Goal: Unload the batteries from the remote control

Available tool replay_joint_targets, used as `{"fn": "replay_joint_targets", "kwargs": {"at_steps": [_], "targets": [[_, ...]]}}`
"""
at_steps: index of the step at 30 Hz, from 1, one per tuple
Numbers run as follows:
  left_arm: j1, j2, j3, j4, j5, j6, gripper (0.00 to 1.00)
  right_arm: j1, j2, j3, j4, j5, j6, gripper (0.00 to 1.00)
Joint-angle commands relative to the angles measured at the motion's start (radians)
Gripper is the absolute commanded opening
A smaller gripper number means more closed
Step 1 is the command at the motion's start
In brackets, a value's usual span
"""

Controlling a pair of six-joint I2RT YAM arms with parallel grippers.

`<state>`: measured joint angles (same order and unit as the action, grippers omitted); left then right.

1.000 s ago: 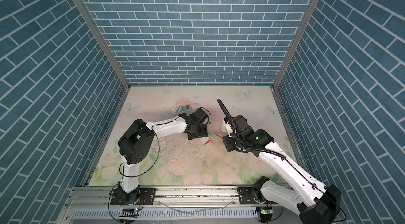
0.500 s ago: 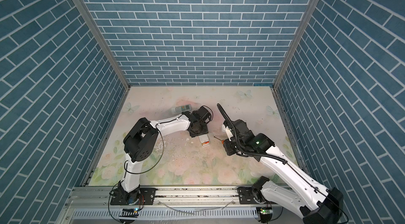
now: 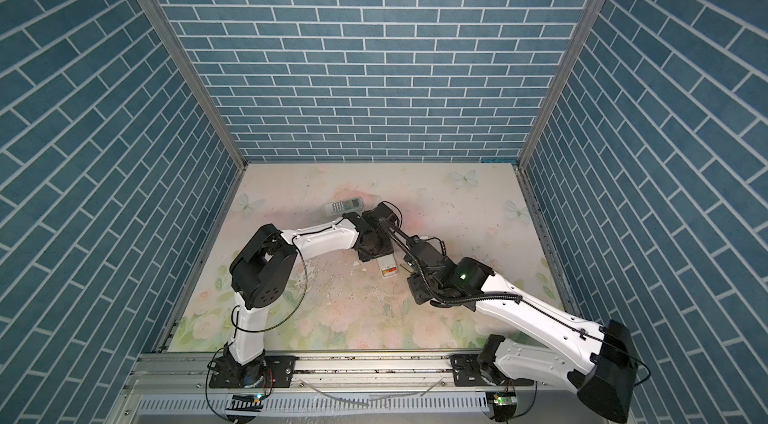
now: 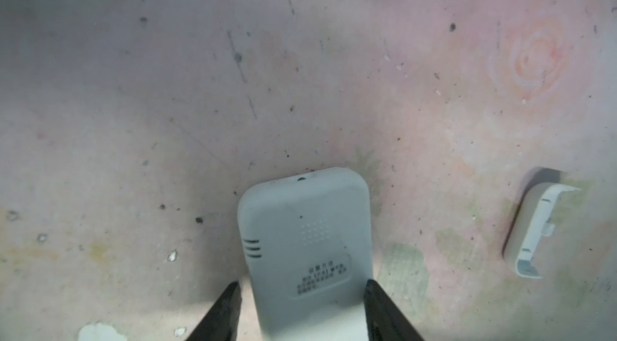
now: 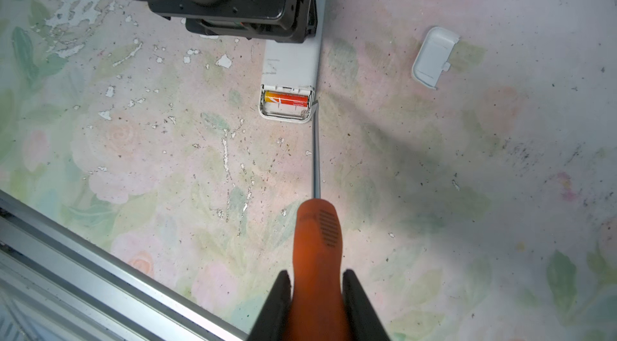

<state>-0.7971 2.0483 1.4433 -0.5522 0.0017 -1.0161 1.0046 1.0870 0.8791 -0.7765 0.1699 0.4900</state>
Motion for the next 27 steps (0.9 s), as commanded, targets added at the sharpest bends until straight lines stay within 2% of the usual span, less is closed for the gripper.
{"fn": "replay_joint_targets", "kwargs": {"at_steps": [1, 4, 9, 18, 27], "targets": [[-0.008, 0.037, -0.067, -0.099, 0.014, 0.000, 0.67, 0.024, 0.022, -0.030, 0.036, 0.072, 0.096, 0.00], [-0.007, 0.018, -0.084, -0.087, 0.005, 0.008, 0.72, 0.040, 0.034, -0.040, 0.054, 0.063, 0.131, 0.00], [-0.004, -0.010, -0.072, -0.068, 0.003, 0.051, 0.74, 0.073, 0.037, -0.037, 0.058, 0.057, 0.198, 0.00], [-0.002, 0.038, -0.059, -0.025, 0.057, 0.065, 0.74, 0.149, 0.061, -0.037, 0.055, 0.083, 0.293, 0.00], [-0.002, 0.032, -0.089, 0.003, 0.068, 0.070, 0.74, 0.164, 0.070, -0.077, 0.093, 0.104, 0.347, 0.00]]}}
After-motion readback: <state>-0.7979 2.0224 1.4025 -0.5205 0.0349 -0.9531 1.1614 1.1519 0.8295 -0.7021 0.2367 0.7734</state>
